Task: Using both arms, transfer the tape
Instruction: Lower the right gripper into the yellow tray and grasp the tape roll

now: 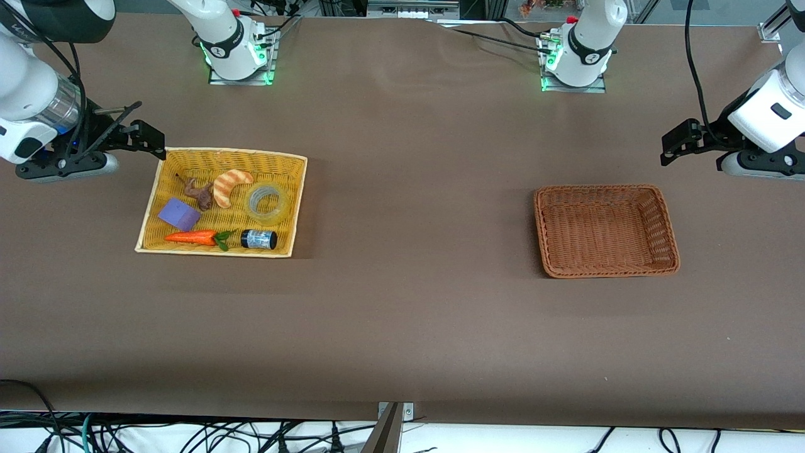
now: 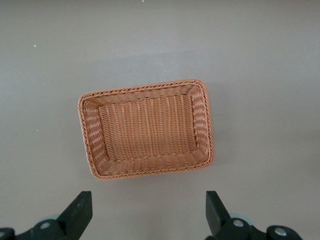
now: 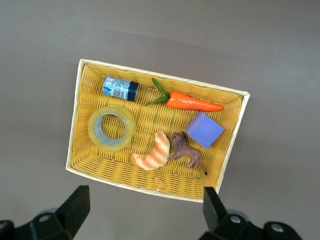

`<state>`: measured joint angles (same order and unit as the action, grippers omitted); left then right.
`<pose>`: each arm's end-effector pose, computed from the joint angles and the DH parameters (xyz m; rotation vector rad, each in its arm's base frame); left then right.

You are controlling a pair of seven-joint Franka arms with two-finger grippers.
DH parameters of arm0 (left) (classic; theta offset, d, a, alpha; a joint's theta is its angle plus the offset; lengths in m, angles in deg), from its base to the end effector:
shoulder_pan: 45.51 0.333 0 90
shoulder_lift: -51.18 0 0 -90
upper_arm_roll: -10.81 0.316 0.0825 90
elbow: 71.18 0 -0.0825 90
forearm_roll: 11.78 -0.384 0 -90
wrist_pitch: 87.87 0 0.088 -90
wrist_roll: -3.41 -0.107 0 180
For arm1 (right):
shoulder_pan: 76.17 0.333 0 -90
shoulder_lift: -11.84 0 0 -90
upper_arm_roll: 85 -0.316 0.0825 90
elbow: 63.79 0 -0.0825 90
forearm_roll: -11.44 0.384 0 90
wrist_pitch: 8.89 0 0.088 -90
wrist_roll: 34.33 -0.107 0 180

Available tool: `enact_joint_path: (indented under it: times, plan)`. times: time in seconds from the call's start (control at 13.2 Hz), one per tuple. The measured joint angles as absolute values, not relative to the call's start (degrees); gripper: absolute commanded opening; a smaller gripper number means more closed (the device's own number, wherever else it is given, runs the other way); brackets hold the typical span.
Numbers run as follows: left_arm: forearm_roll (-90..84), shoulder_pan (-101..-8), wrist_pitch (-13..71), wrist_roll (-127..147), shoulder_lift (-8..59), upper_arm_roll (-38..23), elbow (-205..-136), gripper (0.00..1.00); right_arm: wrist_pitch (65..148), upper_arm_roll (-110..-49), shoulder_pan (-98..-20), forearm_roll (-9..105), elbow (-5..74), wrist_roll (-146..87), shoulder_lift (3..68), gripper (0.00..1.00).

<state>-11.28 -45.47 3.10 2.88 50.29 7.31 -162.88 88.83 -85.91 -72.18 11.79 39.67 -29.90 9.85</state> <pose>0.5586 -0.0344 0.6033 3.1304 -0.1086 -0.0446 0.5430 0.0472 0.5436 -3.1245 -0.2533 0.1027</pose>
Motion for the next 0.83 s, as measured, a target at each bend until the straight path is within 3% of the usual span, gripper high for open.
enact_joint_path:
  times: [0.6,0.83]
  plan:
    - [-11.28,-45.49,3.10,2.88,50.29,7.31,-162.88,1.00,89.89,-87.43,-72.18,11.80,41.29,-31.20,9.84,1.00]
    - [-11.28,-45.49,3.10,2.88,50.27,7.31,-162.84,1.00,96.27,-90.02,-72.15,11.80,47.01,-36.38,10.78,1.00]
